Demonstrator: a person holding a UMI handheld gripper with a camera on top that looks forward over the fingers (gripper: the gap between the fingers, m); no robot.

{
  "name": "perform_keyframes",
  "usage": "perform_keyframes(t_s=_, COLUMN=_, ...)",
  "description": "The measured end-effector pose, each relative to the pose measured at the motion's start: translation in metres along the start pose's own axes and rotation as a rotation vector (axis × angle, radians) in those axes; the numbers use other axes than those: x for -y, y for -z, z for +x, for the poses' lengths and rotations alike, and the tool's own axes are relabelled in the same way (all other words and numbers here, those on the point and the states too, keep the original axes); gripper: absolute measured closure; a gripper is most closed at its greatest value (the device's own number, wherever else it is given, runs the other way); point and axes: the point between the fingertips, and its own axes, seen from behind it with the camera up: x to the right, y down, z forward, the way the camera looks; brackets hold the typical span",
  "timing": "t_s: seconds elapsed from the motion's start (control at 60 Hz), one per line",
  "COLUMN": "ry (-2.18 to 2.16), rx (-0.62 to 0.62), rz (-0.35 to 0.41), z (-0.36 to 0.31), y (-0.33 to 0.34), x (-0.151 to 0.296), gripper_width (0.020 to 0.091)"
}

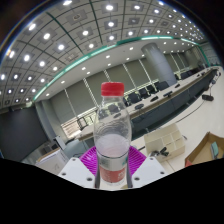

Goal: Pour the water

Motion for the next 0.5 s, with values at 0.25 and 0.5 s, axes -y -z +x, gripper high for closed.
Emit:
perform_keyframes(t_s=0.25, ry=0.47, rx=-0.169, rz=-0.09, z=0.133, y=-0.012, x=-0.041, gripper_width=0.0744)
perform_keyframes(t_s=0.5, ry=0.483, rx=-0.162, rz=-0.237, z=0.197, y=-0.012, x=-0.124, gripper_width=0.0743)
